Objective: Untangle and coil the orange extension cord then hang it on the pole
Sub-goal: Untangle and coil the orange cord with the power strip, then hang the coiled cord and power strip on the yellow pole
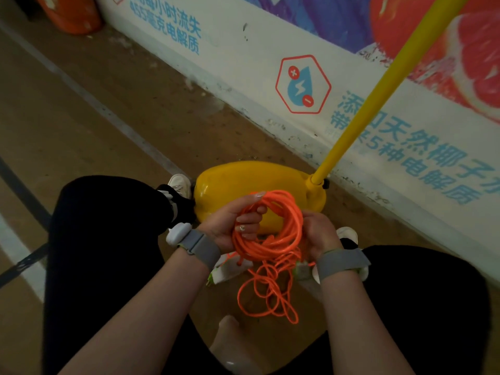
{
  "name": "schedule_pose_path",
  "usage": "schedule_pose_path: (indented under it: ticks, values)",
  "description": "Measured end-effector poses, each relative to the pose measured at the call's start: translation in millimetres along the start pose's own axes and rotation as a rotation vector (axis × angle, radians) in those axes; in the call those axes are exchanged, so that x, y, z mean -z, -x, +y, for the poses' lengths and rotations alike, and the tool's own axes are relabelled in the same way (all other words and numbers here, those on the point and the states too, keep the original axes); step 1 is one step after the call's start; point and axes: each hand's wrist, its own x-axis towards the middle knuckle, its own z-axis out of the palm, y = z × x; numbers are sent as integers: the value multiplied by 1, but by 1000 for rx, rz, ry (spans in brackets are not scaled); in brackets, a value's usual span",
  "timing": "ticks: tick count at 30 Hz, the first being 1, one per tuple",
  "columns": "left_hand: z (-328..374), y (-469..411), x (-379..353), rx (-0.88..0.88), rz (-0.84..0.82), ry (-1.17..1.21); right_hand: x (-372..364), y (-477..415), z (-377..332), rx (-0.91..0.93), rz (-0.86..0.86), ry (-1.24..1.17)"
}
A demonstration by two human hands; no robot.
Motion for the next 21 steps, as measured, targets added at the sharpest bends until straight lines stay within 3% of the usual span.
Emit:
schedule_pose_path:
  ticks: [3,7,11,21]
  values:
    - [-1,1,-4,-36,2,28,-6,6,-2,9,21,-18]
    - [6,8,-6,-102,-58,157,-14,26,-10,-29,-168,-221]
    - [18,16,-22,-132,144,-24,-12,40,-27,-34,-299,-267]
    - [32,27,-58,-239,382,-490,-9,64,-54,298,18,178]
